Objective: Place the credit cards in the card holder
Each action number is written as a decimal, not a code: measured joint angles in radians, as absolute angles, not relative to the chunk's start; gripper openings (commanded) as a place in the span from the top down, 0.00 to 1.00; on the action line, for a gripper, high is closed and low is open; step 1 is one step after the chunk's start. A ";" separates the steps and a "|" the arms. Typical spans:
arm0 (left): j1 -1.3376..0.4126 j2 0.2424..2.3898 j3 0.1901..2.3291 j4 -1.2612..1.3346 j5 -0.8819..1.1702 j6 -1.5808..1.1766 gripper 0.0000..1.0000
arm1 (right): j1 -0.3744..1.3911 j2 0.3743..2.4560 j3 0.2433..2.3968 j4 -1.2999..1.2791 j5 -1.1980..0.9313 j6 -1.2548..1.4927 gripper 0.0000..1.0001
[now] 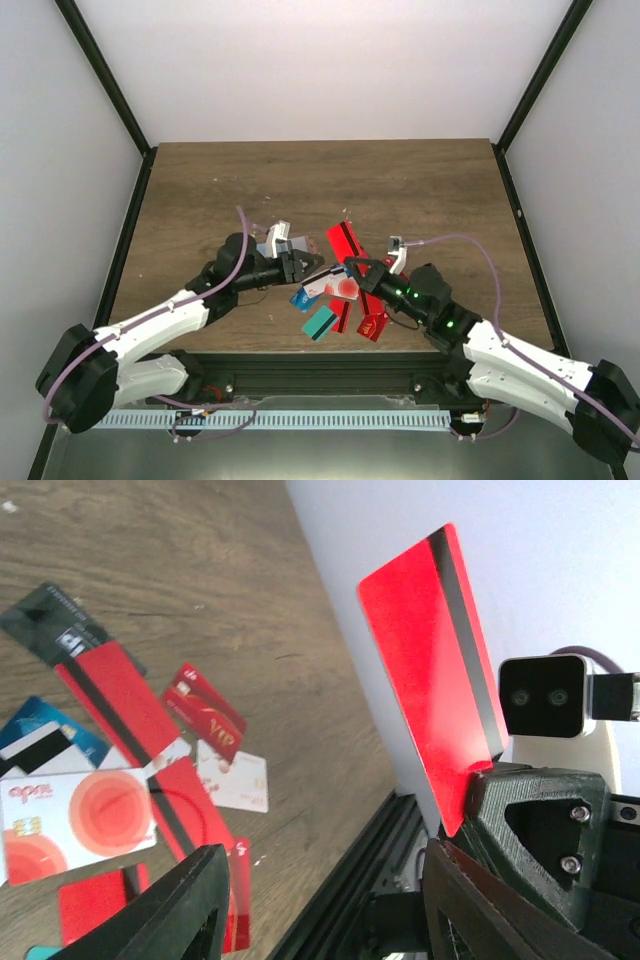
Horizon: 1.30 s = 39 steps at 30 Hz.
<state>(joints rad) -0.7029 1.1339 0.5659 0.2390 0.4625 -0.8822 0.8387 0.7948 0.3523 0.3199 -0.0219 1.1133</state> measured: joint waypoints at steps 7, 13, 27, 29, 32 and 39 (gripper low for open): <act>-0.678 1.145 0.559 0.426 0.553 -0.940 0.46 | 0.837 0.884 0.381 0.494 -0.105 1.119 0.99; -0.669 1.145 0.559 0.534 0.593 -0.964 0.56 | 0.836 0.918 0.381 0.568 -0.153 1.132 0.99; -0.624 1.148 0.545 0.664 0.609 -0.997 0.96 | 0.830 0.995 0.381 0.711 -0.250 1.177 0.63; -0.620 1.140 0.540 0.661 0.610 -0.992 0.96 | 0.825 0.995 0.385 0.680 -0.259 1.163 0.39; -0.596 1.099 0.535 0.610 0.607 -0.973 0.96 | 0.787 0.998 0.420 0.591 -0.303 1.119 0.33; -0.537 1.042 0.582 0.355 0.678 -0.826 0.96 | 0.471 1.113 0.533 0.471 -0.624 0.916 0.30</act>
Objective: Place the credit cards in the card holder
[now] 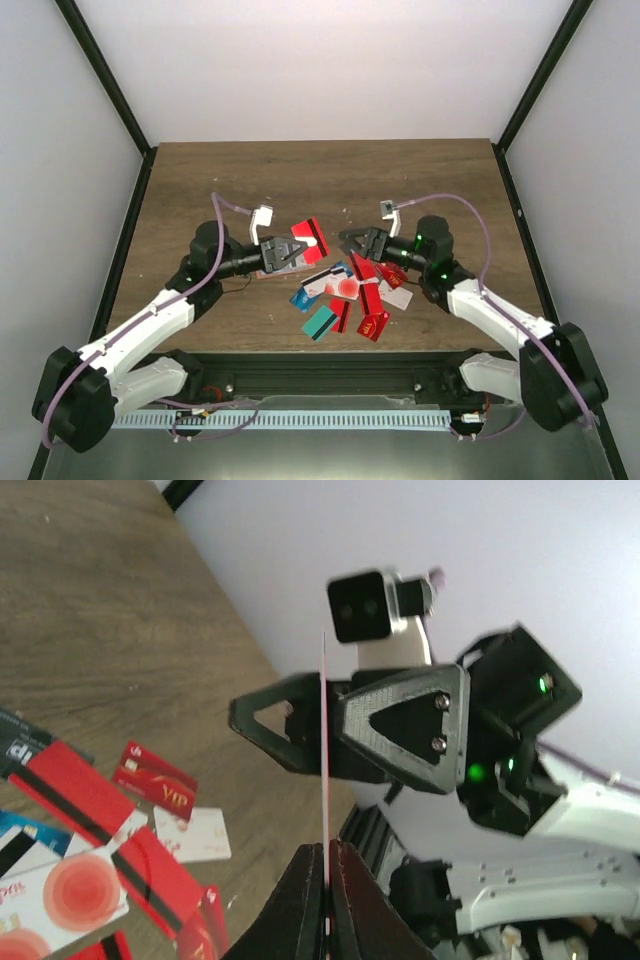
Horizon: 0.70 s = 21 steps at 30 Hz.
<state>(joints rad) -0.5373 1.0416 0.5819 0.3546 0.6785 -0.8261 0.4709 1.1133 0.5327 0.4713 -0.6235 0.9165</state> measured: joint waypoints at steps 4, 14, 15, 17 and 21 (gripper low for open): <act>-0.537 1.040 0.622 0.221 0.736 -0.733 0.96 | 0.451 1.199 0.596 0.395 -0.812 0.788 0.31; -0.537 1.056 0.667 0.080 0.821 -0.631 0.96 | 0.457 1.220 0.615 0.398 -1.065 0.691 0.41; -0.537 1.060 0.667 0.080 0.827 -0.628 0.96 | 0.462 1.222 0.616 0.402 -1.077 0.691 0.43; -0.537 1.070 0.667 0.080 0.838 -0.627 0.96 | 0.472 1.230 0.625 0.405 -1.094 0.690 0.47; -0.537 1.084 0.668 0.088 0.857 -0.628 0.96 | 0.500 1.248 0.654 0.414 -1.108 0.691 0.63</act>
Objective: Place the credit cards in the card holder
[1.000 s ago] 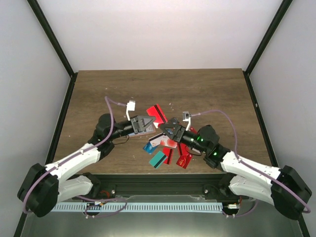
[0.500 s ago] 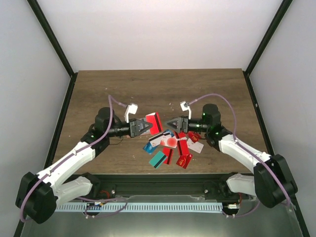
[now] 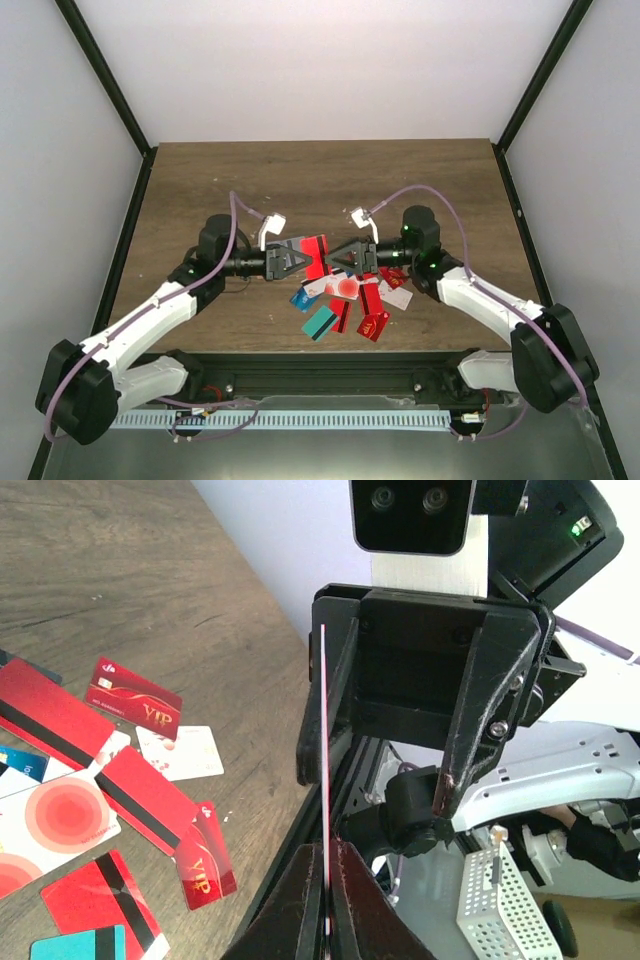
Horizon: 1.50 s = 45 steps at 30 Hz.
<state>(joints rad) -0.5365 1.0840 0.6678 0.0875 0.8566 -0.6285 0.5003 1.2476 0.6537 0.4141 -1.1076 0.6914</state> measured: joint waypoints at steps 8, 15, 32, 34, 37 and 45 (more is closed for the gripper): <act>-0.537 1.092 0.668 0.111 0.879 -0.632 0.95 | 0.522 1.304 0.697 0.412 -1.101 0.691 0.99; -0.529 1.093 0.668 0.072 0.835 -0.608 0.70 | 0.533 1.348 0.744 0.378 -1.083 0.685 0.99; -0.393 1.121 0.687 -0.310 0.170 -0.546 0.60 | 0.597 1.784 0.984 0.271 -0.828 0.739 0.99; -0.379 1.146 0.687 -0.324 0.130 -0.551 0.66 | 0.606 1.829 1.009 0.280 -0.801 0.751 0.99; -0.357 1.195 0.687 -0.333 0.093 -0.551 0.70 | 0.614 1.892 1.040 0.284 -0.761 0.764 0.99; -0.315 1.325 0.687 -0.323 0.081 -0.547 0.79 | 0.625 2.003 1.112 0.293 -0.671 0.776 0.99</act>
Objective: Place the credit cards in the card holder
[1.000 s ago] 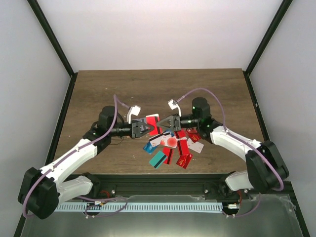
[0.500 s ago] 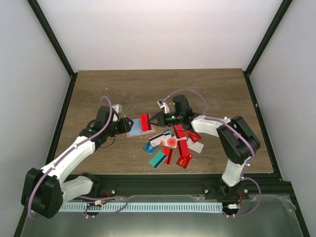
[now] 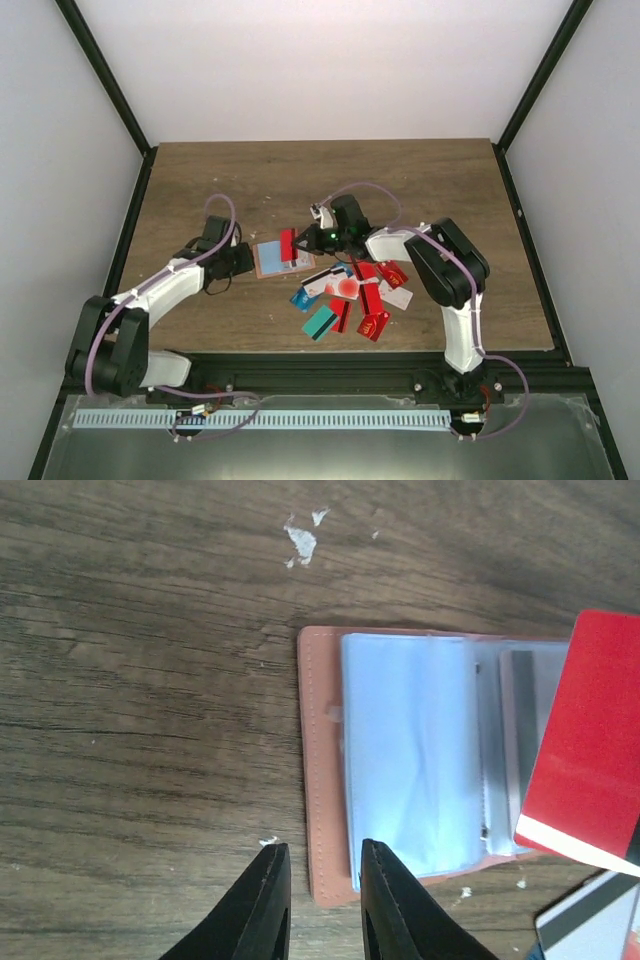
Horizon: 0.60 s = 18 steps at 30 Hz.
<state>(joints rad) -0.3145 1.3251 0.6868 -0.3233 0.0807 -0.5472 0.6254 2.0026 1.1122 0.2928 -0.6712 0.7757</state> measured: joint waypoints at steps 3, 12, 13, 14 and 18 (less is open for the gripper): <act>-0.308 1.362 0.687 -0.313 0.086 -0.546 0.80 | 0.628 2.041 1.139 0.301 -0.658 0.779 0.99; -0.301 1.446 0.687 -0.279 0.117 -0.537 0.82 | 0.633 2.112 1.180 0.322 -0.651 0.780 0.99; -0.301 1.456 0.687 -0.276 0.120 -0.535 0.82 | 0.633 2.116 1.184 0.323 -0.651 0.780 0.99; -0.301 1.465 0.687 -0.274 0.123 -0.533 0.82 | 0.634 2.120 1.187 0.323 -0.651 0.780 0.99; -0.301 1.496 0.687 -0.270 0.137 -0.522 0.83 | 0.634 2.126 1.200 0.324 -0.650 0.780 0.99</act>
<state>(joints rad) -0.3008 1.4956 0.6868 -0.2695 0.1371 -0.5217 0.6342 2.1262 1.1999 0.3244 -0.6502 0.7795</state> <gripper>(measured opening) 0.174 0.020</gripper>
